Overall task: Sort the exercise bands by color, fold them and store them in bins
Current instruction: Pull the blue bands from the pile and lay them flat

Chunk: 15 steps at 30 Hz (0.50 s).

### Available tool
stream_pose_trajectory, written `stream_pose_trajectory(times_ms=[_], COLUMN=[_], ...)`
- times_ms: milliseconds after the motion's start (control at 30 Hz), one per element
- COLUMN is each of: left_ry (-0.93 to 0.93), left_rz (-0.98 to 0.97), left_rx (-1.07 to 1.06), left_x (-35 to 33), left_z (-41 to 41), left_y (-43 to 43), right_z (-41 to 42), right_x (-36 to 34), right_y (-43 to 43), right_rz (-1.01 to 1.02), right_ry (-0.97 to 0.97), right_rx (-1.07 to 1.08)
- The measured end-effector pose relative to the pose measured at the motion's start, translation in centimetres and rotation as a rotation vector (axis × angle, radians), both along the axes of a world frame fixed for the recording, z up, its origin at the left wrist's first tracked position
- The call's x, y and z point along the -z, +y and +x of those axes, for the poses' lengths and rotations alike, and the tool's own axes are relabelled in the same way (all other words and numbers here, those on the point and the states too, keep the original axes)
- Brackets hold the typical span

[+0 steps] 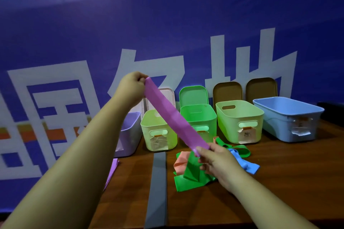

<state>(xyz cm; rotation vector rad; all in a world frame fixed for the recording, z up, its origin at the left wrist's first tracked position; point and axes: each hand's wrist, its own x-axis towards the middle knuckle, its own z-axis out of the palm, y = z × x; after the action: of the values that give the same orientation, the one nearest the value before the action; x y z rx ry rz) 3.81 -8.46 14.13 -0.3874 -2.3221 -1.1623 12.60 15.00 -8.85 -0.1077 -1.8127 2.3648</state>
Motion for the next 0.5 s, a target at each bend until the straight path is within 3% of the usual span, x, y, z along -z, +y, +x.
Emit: stream_pose_trajectory(times_ms=[133,267,500], left_ry=[-0.198,-0.341,-0.547], left_rz=[0.286,0.359,0.544], left_rx=[0.012,-0.040,-0.052], left_x=[3.0,7.5,14.7], left_z=[0.7,2.9,7.4], left_y=[-3.1,-7.1,-15.1], right_z=[-0.8,-2.4,-6.3], right_x=[-0.7,-1.6,-3.4], right_y=[0.9,0.3,-4.8], right_rz=[-0.180,-0.303,-0.089], right_ry=[-0.137,-0.118,-0.088], right_rx=[0.039,0.060,0.030])
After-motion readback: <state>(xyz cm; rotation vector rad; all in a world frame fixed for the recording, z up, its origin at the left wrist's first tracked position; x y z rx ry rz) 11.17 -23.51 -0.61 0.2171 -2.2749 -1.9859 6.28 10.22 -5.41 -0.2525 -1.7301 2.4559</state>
